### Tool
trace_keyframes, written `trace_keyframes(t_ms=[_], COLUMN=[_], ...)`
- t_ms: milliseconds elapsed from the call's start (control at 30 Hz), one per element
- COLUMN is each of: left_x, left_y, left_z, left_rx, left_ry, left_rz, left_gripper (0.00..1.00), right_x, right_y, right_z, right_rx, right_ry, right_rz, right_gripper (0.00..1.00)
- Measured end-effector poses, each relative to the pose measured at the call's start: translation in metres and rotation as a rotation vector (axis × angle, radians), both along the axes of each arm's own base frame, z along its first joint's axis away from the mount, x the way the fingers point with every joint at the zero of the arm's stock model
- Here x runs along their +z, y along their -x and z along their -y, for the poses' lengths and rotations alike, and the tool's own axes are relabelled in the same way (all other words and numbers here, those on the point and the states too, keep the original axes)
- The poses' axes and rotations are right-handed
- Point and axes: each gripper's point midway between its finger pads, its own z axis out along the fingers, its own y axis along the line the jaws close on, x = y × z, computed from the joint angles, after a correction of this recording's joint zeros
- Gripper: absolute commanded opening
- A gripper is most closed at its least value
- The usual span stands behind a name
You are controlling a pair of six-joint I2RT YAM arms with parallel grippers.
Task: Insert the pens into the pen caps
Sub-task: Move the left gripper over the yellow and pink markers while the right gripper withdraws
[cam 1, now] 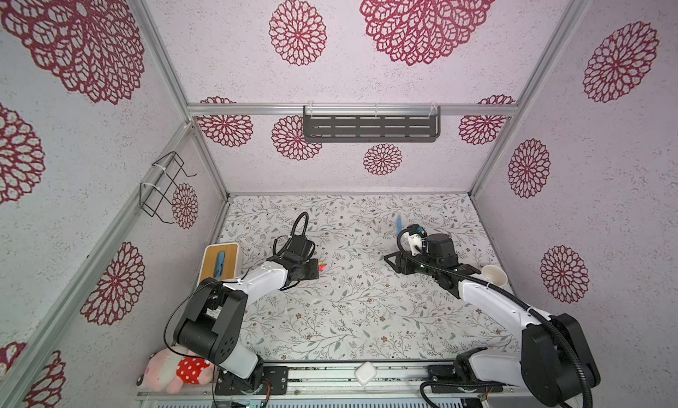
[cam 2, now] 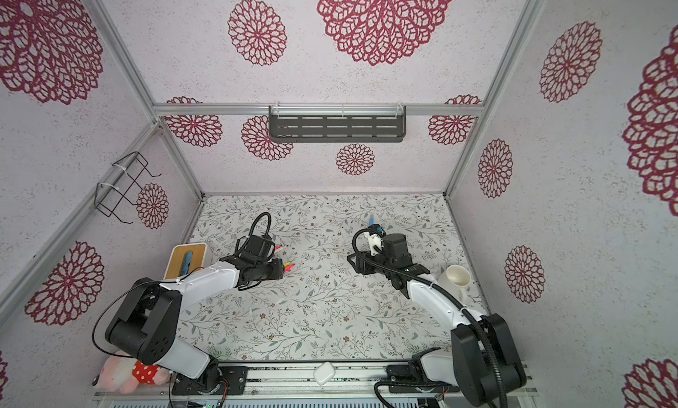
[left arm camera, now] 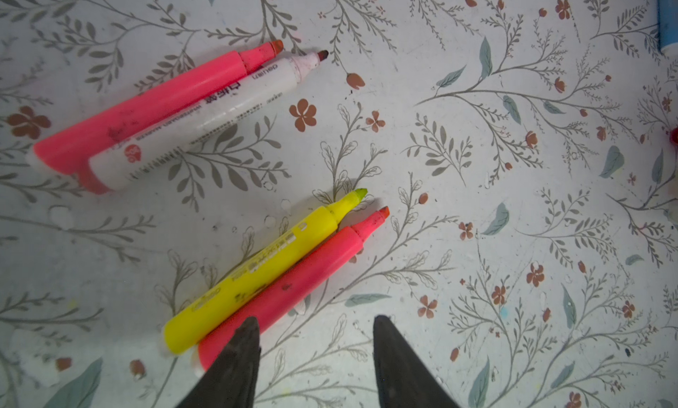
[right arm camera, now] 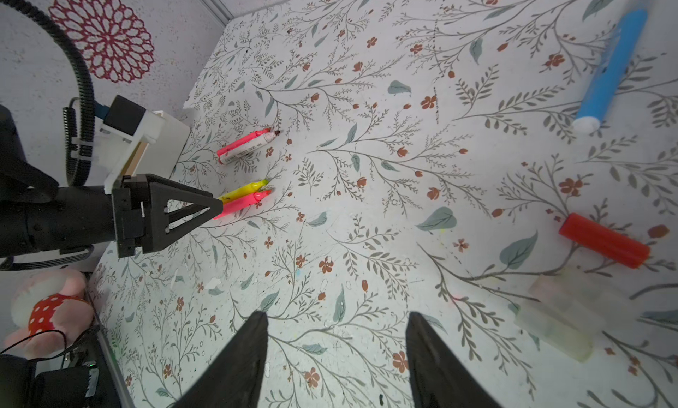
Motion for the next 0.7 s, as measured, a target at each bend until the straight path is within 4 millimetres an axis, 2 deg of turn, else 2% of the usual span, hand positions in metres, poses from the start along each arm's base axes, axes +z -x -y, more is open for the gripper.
trace_keyframes(t_ms=[167, 700], left_x=[-0.005, -0.005], left_y=[-0.002, -0.007], left_z=[0.001, 0.002], left_rx=[-0.011, -0.036], left_ry=[-0.013, -0.031], left_rz=[-0.009, -0.004], left_gripper=[0.52, 0.49], right_x=[-0.010, -0.012], right_y=[0.006, 0.010], right_z=[0.001, -0.002], right_rx=[0.005, 0.012], right_ry=[-0.002, -0.026], right_rz=[-0.028, -0.033], right_gripper=[0.62, 0.61])
